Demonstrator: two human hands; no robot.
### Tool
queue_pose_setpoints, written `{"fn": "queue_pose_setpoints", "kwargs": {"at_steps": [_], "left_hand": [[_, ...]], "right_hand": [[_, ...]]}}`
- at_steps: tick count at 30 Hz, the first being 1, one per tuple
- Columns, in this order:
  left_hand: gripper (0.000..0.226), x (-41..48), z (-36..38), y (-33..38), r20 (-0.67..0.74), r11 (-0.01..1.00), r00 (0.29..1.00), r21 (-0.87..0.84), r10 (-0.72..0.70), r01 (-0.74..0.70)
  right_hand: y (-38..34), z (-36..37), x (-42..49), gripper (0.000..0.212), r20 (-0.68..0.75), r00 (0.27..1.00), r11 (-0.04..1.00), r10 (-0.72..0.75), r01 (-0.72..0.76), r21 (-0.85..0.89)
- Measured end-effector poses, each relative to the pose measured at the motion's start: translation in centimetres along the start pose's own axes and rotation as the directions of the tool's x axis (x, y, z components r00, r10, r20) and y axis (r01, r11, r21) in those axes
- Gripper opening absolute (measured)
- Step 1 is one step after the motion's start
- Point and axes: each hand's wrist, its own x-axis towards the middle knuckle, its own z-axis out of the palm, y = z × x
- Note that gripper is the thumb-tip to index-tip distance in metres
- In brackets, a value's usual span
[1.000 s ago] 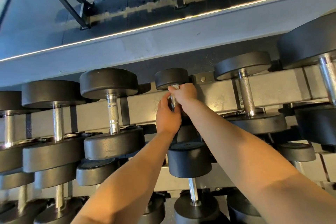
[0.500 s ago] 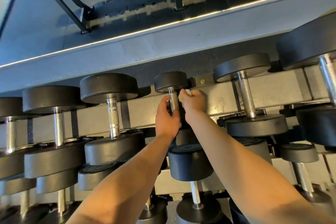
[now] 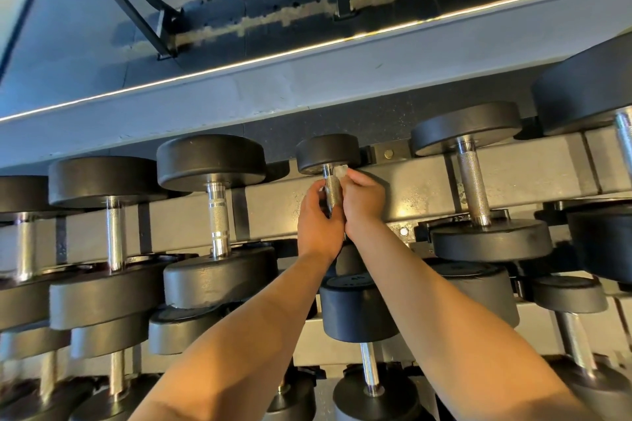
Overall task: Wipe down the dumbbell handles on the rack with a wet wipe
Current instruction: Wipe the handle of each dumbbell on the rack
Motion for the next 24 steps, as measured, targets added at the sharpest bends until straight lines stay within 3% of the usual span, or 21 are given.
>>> {"fn": "queue_pose_setpoints", "kwargs": {"at_steps": [3,5,10,13,20,24], "left_hand": [[0.052,-0.2,0.0,0.1,0.002,1.000,1.000,0.015,0.011,-0.011],[0.056,-0.3,-0.1,0.0,-0.003,1.000,1.000,0.016,-0.004,0.004],[0.066,-0.6,-0.5,0.5,0.003,0.997,0.997,0.016,-0.076,0.075],[0.076,-0.6,-0.6,0.6,0.012,0.995,0.996,0.041,-0.087,0.086],[0.067,-0.6,-0.4,0.7,-0.021,0.996,0.996,-0.020,-0.092,0.092],[0.066,-0.6,-0.3,0.4,-0.014,0.999,0.999,-0.019,-0.035,0.035]], "right_hand": [[0.4,-0.3,-1.0,0.019,0.046,0.931,0.894,-0.363,0.361,-0.267],[0.5,-0.1,-0.8,0.018,0.124,0.869,0.794,-0.480,0.490,-0.359],[0.8,1.0,0.0,0.017,0.333,0.811,0.628,-0.480,0.583,-0.515],[1.1,0.9,0.0,0.027,0.411,0.797,0.467,-0.443,0.597,-0.652],[-0.6,-0.3,0.0,0.022,0.359,0.825,0.552,-0.437,0.561,-0.617],[-1.0,-1.7,-0.9,0.019,0.352,0.874,0.649,-0.336,0.485,-0.586]]}}
